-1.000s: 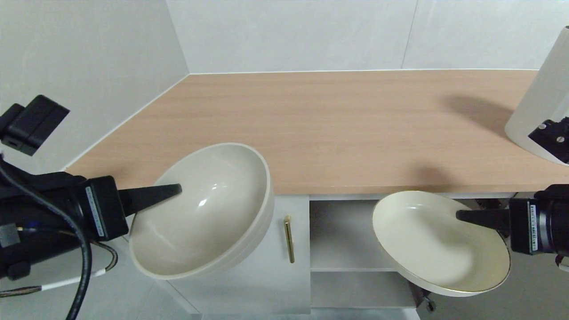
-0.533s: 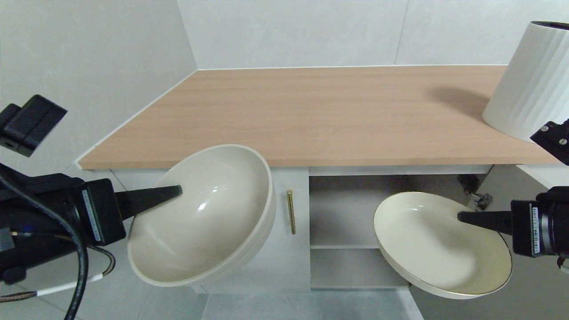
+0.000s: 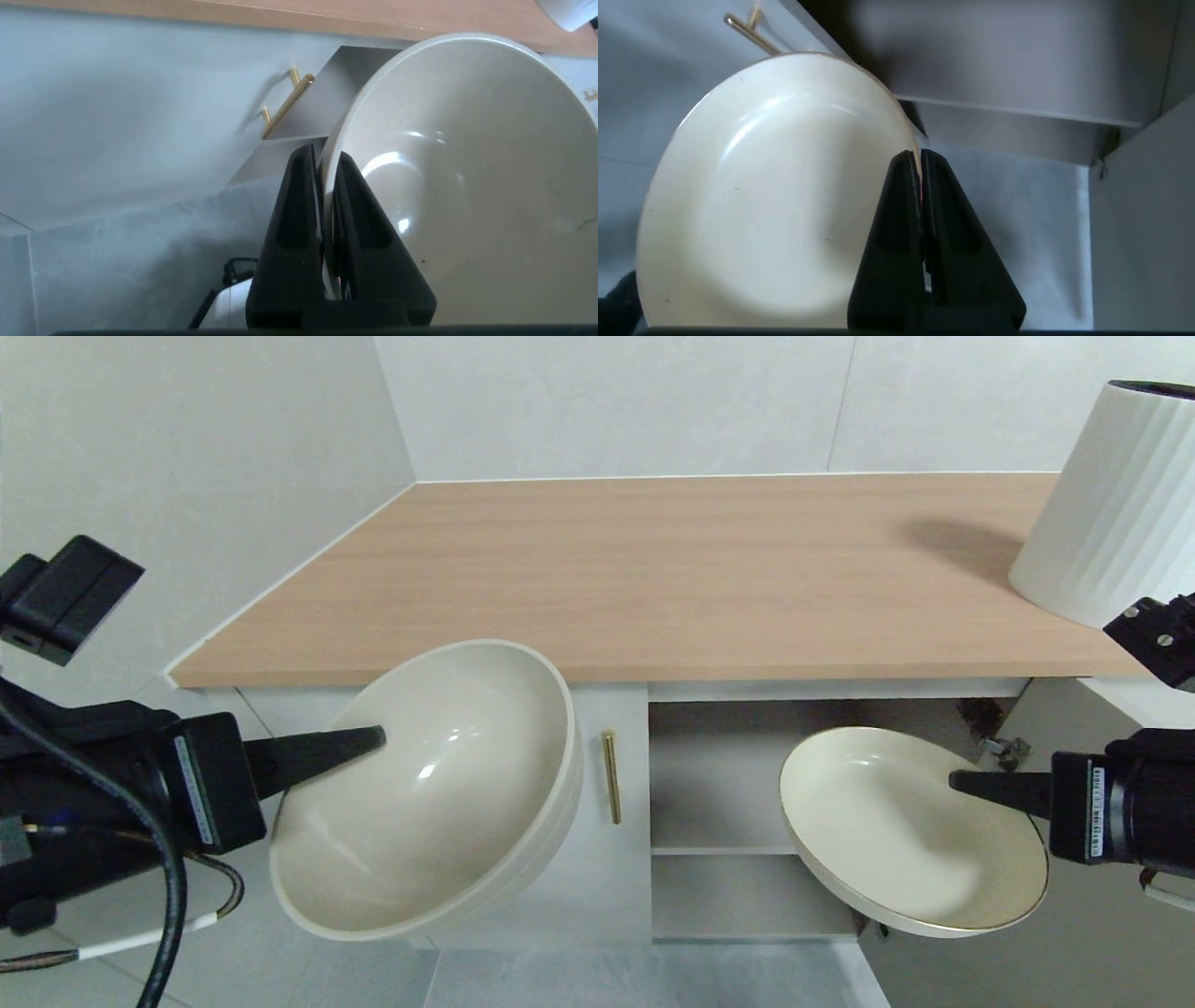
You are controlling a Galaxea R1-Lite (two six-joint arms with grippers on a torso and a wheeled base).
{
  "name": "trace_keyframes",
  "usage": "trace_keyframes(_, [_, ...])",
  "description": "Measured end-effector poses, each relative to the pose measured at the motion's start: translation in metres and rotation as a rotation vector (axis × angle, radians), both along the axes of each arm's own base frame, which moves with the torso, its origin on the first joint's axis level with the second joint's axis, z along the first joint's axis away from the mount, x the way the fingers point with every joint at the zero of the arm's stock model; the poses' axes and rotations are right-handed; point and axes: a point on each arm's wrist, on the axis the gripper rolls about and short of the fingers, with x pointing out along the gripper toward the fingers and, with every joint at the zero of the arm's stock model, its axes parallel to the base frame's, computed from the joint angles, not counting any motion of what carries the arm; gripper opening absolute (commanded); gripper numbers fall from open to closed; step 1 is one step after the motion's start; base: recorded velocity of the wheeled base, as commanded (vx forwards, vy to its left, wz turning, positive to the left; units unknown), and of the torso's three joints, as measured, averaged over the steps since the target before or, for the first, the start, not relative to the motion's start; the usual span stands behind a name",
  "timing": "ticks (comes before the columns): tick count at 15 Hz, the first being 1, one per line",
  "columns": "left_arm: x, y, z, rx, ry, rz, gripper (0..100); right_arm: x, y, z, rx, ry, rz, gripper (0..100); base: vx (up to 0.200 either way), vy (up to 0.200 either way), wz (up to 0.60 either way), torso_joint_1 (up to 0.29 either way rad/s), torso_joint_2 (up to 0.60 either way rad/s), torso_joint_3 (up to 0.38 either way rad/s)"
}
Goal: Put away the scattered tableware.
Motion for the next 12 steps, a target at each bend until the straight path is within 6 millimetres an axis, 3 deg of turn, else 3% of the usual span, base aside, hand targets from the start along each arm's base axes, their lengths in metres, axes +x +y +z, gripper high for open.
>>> trace_keyframes(5, [0.0003, -0.0002, 0.0000, 0.000, 0.000, 0.000, 0, 0.0024, 0.0009, -0.0049, -0.030, 0.008, 0.007, 0, 0.000, 0.000, 0.00, -0.010, 0.03, 0.014])
trace_keyframes(12, [0.0003, -0.0002, -0.0004, 0.002, 0.003, -0.001, 0, 0.0034, 0.0014, -0.0087, -0.047, 0.019, 0.010, 0, 0.000, 0.000, 0.00, -0.166, 0.40, 0.231])
